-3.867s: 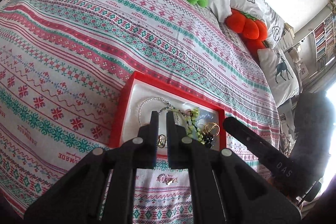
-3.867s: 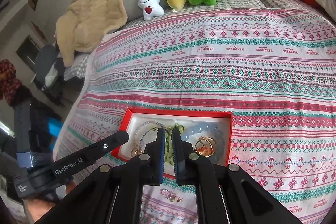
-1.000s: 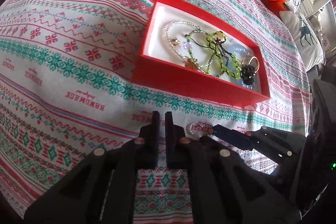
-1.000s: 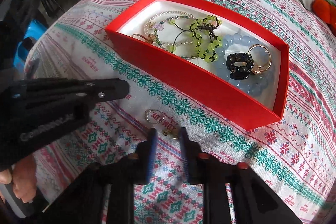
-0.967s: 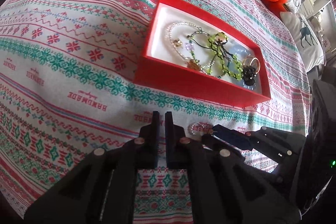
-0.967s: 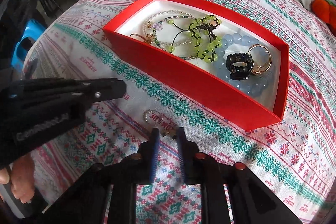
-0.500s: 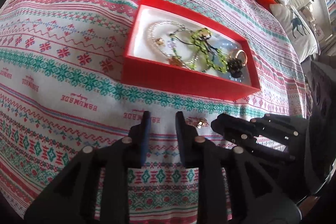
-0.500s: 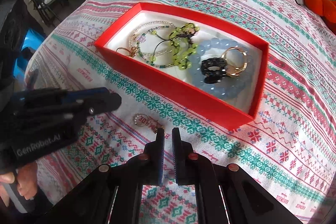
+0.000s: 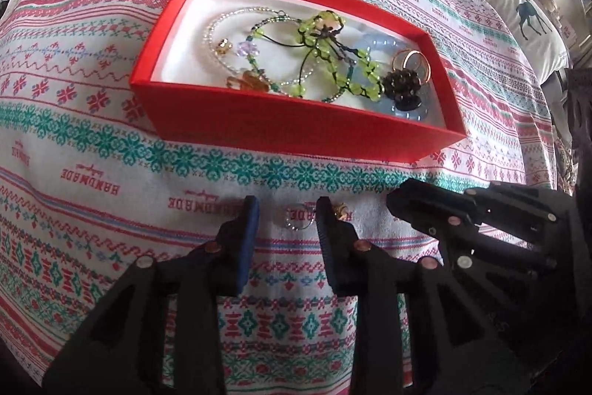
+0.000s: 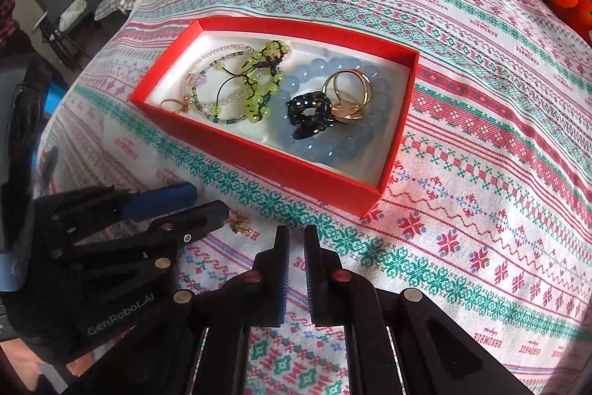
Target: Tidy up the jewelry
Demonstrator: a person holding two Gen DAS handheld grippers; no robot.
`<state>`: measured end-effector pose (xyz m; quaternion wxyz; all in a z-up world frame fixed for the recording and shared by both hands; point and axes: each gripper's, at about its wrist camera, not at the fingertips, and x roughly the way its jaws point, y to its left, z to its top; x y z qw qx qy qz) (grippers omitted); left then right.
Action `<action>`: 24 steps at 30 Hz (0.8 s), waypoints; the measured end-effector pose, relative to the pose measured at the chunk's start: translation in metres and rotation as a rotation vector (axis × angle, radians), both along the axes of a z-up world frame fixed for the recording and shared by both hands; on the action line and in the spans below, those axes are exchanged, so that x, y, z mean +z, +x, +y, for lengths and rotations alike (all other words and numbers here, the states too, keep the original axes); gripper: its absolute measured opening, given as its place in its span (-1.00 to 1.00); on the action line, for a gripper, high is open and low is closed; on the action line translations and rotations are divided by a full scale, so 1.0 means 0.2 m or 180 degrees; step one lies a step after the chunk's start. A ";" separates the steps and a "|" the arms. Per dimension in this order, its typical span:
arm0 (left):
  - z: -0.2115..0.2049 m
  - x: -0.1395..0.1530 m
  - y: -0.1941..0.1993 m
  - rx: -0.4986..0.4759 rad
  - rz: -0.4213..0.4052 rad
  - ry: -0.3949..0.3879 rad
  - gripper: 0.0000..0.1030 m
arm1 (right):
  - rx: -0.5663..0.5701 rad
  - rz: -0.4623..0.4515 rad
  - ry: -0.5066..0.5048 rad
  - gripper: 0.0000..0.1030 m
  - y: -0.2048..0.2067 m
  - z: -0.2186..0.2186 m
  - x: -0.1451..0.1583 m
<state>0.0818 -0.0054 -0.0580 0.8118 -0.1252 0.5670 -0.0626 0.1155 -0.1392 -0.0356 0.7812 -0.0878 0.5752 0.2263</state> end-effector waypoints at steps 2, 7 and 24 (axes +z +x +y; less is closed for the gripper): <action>-0.01 0.00 0.00 -0.0004 -0.0038 0.0052 -0.35 | 0.0000 0.0004 -0.0005 -0.83 0.00 -0.02 0.00; -0.07 -0.01 0.00 -0.0029 -0.0096 0.0261 -0.35 | 0.0000 -0.0020 0.0000 -0.83 -0.01 -0.03 0.02; 0.05 0.03 -0.01 0.0046 -0.0111 0.0178 -0.93 | 0.0079 0.0029 0.0016 -0.32 -0.01 0.12 -0.03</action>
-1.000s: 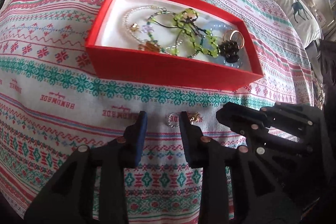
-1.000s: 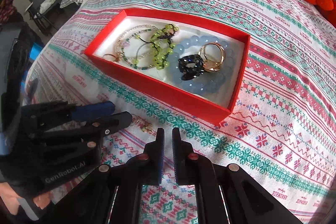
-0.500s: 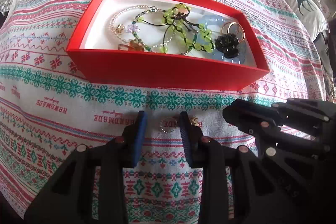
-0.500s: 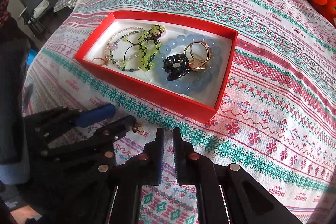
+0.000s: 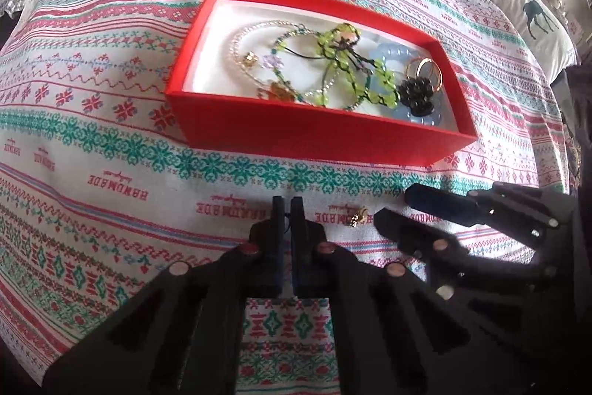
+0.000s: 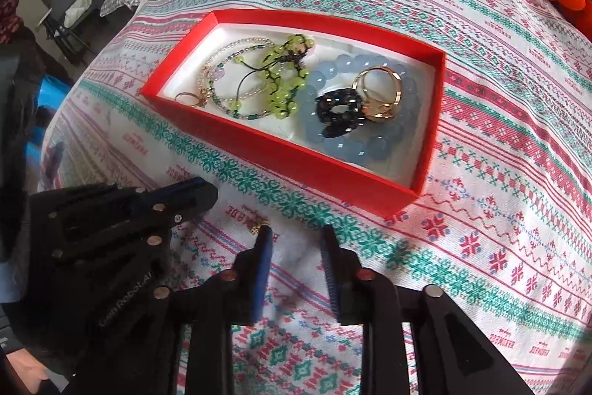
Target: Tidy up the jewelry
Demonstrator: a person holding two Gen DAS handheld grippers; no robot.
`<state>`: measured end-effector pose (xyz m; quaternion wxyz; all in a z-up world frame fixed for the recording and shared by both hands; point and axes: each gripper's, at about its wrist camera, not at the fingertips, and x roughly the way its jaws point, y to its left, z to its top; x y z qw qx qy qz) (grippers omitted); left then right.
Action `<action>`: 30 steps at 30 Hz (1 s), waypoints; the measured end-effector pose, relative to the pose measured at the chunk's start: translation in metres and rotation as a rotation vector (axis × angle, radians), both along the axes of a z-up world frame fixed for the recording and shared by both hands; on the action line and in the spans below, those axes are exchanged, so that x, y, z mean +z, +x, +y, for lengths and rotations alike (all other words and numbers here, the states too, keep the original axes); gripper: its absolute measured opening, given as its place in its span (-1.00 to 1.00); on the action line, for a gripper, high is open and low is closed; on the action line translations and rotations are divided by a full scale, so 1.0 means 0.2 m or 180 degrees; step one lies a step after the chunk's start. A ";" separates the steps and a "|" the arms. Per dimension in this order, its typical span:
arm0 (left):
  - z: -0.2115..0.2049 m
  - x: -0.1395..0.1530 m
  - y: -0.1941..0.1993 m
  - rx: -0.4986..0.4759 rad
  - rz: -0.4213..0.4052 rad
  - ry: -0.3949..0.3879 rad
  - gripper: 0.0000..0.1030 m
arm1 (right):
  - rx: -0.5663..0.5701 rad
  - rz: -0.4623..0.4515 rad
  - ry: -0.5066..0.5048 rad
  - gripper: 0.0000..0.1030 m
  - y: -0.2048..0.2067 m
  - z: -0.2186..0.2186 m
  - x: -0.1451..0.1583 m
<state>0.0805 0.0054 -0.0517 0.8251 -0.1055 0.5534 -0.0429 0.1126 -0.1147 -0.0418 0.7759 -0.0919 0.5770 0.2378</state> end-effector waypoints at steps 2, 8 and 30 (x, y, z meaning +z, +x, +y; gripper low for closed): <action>0.03 0.00 0.00 0.0029 0.0005 -0.0030 -0.94 | 0.0006 -0.0020 0.0003 -0.21 -0.01 0.03 0.00; 0.15 0.01 0.00 0.0123 0.0010 -0.0105 -0.94 | 0.0069 -0.0067 -0.0015 -0.20 -0.01 0.12 -0.03; 0.39 0.27 -0.07 0.0291 -0.0397 -0.0667 -0.94 | 0.0217 -0.0236 0.0139 -0.86 -0.03 0.17 0.17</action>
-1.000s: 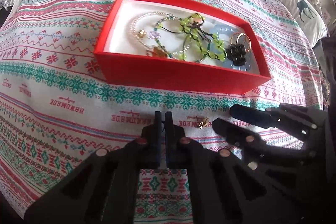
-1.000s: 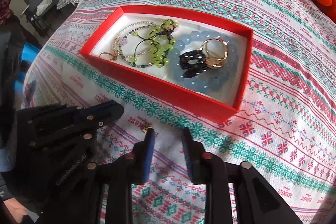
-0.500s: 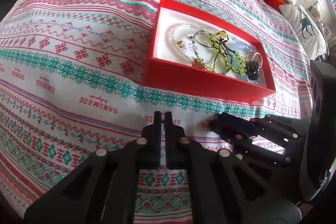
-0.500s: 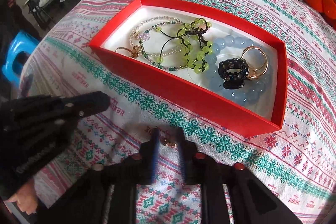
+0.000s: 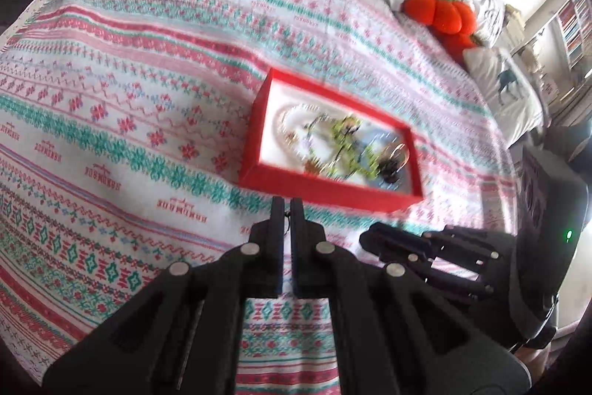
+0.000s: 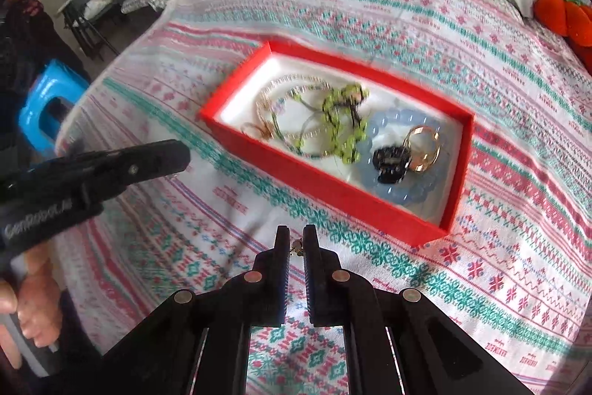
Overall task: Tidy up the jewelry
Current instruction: 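Carry both pieces into the red box and open both grippers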
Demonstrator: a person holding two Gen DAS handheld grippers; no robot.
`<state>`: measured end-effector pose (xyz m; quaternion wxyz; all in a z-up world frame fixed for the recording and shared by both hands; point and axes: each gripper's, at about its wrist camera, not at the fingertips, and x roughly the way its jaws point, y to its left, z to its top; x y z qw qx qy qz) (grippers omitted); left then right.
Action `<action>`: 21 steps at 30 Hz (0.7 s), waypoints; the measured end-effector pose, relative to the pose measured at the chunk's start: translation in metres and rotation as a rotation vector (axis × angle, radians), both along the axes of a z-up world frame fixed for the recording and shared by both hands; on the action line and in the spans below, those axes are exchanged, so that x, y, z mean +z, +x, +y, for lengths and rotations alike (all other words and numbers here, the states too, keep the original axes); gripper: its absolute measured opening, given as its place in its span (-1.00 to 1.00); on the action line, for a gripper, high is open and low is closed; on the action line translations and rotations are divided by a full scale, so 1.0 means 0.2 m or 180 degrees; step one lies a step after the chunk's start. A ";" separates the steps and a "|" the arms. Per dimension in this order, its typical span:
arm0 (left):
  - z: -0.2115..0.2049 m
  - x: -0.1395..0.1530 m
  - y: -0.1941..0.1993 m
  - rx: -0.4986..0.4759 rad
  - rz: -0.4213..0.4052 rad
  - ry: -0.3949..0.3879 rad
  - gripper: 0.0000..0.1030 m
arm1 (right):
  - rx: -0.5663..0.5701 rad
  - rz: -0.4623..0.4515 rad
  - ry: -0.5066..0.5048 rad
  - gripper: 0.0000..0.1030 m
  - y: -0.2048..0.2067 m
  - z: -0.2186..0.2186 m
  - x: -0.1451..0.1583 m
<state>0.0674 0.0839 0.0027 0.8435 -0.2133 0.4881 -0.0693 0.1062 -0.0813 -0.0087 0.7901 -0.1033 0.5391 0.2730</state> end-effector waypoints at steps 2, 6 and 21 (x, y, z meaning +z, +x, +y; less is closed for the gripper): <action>0.02 0.05 0.02 0.0034 -0.0115 -0.0131 -0.94 | -0.0018 -0.0077 0.0118 -0.86 0.01 -0.02 0.07; -0.04 0.09 0.12 0.0060 -0.0211 -0.0276 -0.94 | -0.0372 -0.0222 0.0293 -0.86 0.08 -0.10 0.13; -0.15 -0.05 0.32 0.0141 0.0005 -0.0362 -0.94 | -0.0799 -0.0143 0.0711 -0.76 0.24 -0.14 0.07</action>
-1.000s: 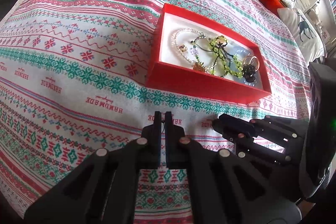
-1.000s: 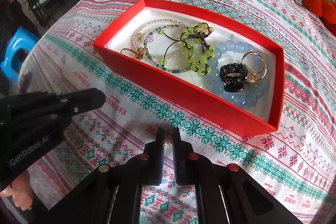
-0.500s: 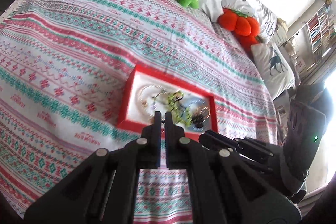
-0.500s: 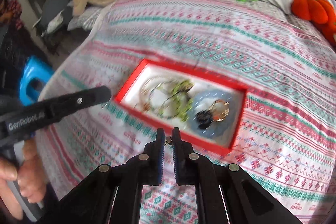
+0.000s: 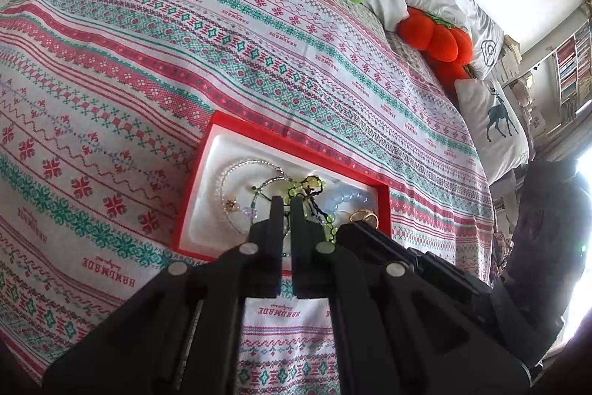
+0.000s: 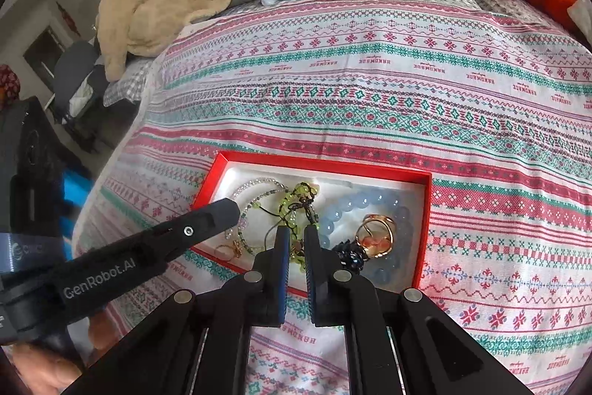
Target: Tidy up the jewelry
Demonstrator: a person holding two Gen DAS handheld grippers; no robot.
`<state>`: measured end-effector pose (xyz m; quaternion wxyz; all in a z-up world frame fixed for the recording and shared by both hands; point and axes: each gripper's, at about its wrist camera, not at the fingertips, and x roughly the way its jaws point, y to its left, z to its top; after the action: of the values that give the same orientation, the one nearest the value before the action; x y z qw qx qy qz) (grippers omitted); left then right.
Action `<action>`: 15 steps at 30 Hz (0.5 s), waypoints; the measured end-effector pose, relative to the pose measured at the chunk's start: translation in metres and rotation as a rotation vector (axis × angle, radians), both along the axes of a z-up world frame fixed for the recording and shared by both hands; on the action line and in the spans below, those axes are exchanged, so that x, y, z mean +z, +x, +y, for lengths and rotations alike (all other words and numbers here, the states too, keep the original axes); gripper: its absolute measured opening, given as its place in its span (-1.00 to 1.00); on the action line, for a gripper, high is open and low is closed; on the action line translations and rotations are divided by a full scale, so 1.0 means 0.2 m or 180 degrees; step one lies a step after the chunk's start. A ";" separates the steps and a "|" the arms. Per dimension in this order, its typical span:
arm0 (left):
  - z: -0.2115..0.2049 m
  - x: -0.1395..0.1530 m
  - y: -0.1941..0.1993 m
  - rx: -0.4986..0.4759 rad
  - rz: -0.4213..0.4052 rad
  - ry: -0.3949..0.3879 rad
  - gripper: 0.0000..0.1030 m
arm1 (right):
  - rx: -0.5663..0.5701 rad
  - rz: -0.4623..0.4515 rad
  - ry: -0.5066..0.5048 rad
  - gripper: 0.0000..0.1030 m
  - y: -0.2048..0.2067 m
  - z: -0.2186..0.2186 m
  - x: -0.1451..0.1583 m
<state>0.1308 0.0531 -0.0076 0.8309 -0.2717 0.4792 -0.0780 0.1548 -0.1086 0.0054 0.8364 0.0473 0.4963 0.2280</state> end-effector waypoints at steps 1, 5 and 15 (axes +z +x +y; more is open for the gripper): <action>0.00 0.00 0.00 0.0005 -0.0005 -0.0018 -0.94 | -0.0016 0.0003 0.0012 -0.50 0.00 0.01 0.00; 0.01 0.04 -0.03 -0.0024 -0.0039 0.0004 -0.77 | -0.0038 -0.0043 0.0052 -0.40 0.00 0.01 0.03; 0.00 0.13 -0.24 0.0030 -0.0186 0.0592 -0.39 | -0.0004 -0.0159 -0.0106 -0.03 -0.17 -0.08 0.13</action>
<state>0.0837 0.0533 0.0182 0.8665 -0.1932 0.4587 -0.0371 0.1209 -0.1251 0.0310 0.8493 0.0280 0.4789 0.2203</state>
